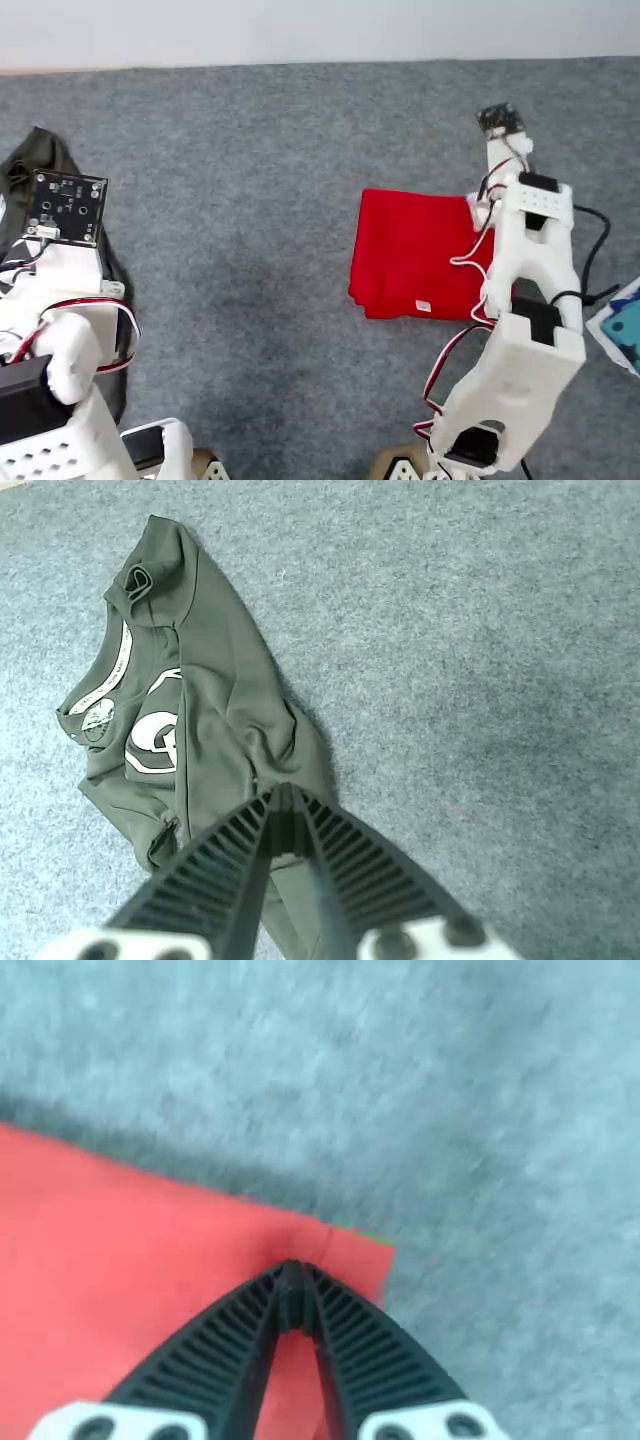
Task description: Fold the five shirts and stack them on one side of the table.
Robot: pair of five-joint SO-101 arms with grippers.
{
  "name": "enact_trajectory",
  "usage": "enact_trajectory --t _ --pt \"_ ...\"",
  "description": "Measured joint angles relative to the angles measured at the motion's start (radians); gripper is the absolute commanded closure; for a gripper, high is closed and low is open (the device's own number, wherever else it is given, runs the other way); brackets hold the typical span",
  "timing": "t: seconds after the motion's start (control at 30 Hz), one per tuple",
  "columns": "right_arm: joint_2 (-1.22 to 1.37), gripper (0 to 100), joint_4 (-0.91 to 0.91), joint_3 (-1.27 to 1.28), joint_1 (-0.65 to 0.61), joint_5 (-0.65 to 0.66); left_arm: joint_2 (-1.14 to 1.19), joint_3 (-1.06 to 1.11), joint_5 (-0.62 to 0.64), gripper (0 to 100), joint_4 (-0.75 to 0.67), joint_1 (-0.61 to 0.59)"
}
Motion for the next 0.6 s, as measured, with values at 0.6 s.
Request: enact_trajectory --t 0.6 --pt "-0.002 98.8 0.117 -0.04 0.035 0.0 0.0 0.0 0.0 100 0.0 0.0"
